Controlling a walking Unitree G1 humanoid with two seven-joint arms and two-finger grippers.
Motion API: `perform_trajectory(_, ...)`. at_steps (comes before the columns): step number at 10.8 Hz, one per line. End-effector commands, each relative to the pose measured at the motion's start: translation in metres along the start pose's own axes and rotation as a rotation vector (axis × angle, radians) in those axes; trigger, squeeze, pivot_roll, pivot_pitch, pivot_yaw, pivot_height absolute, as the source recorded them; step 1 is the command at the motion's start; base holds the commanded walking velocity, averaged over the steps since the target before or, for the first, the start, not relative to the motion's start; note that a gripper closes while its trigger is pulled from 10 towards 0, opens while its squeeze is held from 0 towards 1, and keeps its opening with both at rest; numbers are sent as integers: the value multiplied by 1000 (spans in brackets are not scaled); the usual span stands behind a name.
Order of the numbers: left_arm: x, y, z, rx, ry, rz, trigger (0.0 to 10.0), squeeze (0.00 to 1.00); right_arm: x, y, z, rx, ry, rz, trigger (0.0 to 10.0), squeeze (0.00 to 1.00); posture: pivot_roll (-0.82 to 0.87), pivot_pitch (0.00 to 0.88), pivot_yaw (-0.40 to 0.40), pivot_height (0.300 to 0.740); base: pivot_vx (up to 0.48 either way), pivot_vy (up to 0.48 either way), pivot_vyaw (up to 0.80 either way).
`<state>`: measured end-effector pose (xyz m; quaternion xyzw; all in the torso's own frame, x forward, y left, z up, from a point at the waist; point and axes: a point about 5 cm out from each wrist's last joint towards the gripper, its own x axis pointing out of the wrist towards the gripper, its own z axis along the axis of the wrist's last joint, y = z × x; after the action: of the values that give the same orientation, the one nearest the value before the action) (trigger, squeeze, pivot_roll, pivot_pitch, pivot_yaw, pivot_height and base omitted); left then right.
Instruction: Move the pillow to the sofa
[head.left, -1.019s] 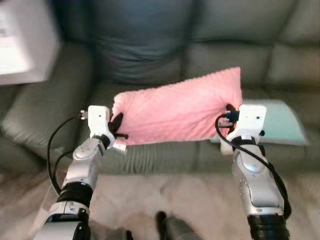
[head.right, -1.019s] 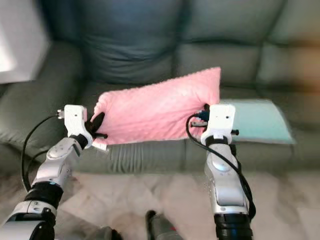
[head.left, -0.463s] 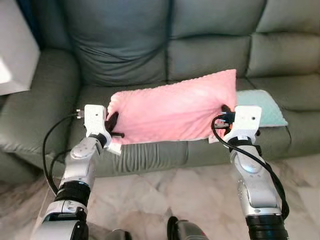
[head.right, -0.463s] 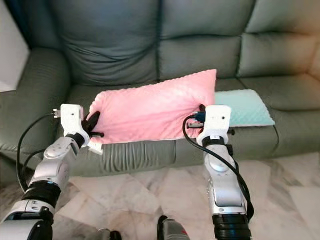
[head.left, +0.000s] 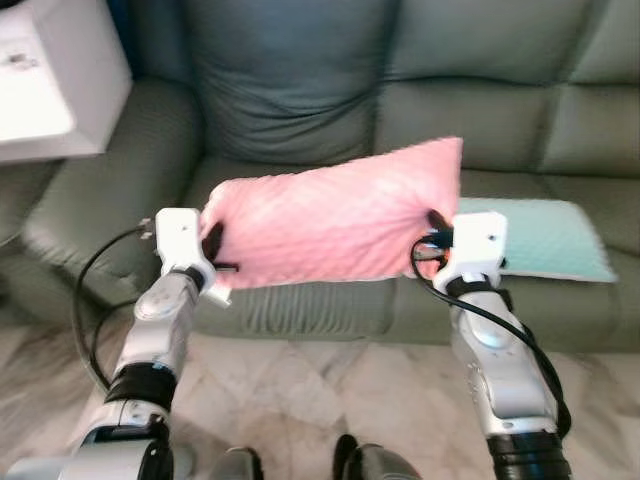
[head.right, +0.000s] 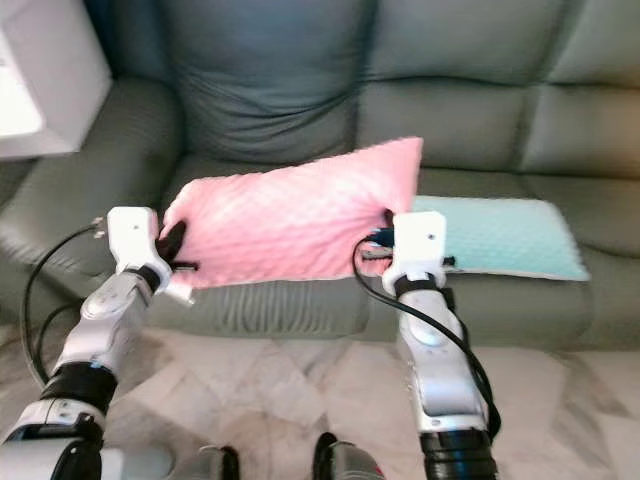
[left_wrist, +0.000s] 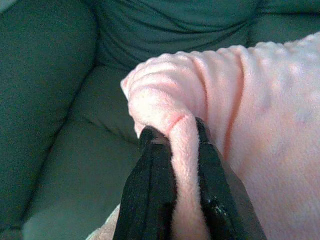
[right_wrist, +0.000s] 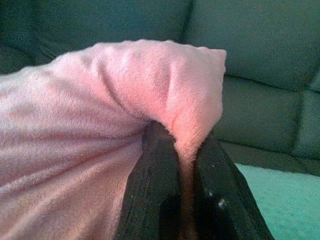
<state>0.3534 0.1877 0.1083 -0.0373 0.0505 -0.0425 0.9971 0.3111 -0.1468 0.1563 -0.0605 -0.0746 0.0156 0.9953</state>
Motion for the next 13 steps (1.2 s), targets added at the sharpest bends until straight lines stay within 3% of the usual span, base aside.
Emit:
perform_trajectory(1,0,0,3,22,-15,4,10000,0,-1,-8,6,6,-31,-33,10000,0,-169,196,-27,740,0,0,0)
perform_trajectory(2,0,6,7,111,-53,78,10000,0,-1,-9,6,6,-31,-35,10000,0,-170,196,-27,740,0,0,0)
perform_trajectory(6,0,16,22,72,-119,92,10000,0,-3,-5,5,25,-33,-5,10000,0,-171,197,-24,740,68,0,0)
perform_trajectory(13,-1,17,23,65,-142,106,10000,0,-5,-1,5,29,-36,27,10000,0,-173,197,-22,740,459,0,0)
